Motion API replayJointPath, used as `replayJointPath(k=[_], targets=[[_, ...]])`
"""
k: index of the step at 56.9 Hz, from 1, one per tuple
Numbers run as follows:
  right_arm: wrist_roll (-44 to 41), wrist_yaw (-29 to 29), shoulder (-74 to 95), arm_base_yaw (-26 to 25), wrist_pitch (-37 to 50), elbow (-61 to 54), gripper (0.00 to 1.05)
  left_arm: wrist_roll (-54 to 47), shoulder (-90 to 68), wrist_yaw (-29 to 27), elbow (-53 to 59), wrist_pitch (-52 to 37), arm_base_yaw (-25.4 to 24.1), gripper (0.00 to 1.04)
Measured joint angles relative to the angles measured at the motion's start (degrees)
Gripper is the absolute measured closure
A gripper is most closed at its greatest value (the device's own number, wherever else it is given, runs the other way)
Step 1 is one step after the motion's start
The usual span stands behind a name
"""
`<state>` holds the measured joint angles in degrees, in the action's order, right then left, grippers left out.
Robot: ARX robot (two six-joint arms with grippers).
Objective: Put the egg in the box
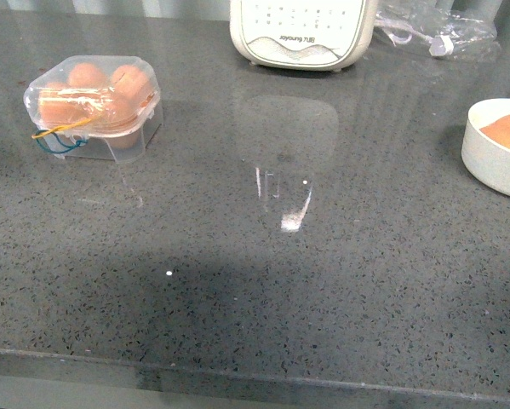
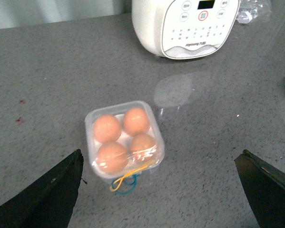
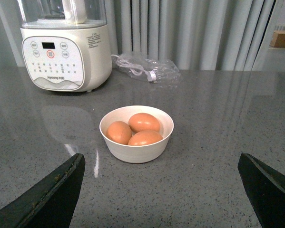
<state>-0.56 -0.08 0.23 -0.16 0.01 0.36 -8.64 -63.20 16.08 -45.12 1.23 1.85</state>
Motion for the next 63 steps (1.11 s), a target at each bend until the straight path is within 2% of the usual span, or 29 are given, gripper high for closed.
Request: replayJointPath(k=[19,33,44,49,52,57,60,63], targets=[[0.00,0.02,0.00,0.00,0.00,0.00,0.07,-5.99,16.13,5.16,8.83,7.17,-9.46,0.07],[0.00,0.02,0.00,0.00,0.00,0.00,0.07,-7.76,19.12,7.15,11.37,8.92,-12.04,0.07],[-0.02,0.02,0.00,0.00,0.00,0.00,0.07,-8.09,19.74,6.03,12.92,7.96,-12.72,0.08],[-0.02,0.02,0.00,0.00,0.00,0.00,0.07,-1.68,22.77,-4.35,19.93,-7.61,-10.71,0.22],[0.00,0.02,0.00,0.00,0.00,0.00,0.07,2.49,24.61,-7.85,23.85,-15.08,-9.81,0.30],[-0.02,0.00,0.00,0.00,0.00,0.00,0.07,5.33,26.86,-9.11,27.32,-19.76,-9.05,0.44],[0.00,0.02,0.00,0.00,-0.02,0.00,0.07,7.02,28.70,-10.05,29.79,-20.61,-8.20,0.57],[-0.02,0.02,0.00,0.00,0.00,0.00,0.07,7.48,29.73,-10.56,31.39,-20.76,-7.63,0.66]])
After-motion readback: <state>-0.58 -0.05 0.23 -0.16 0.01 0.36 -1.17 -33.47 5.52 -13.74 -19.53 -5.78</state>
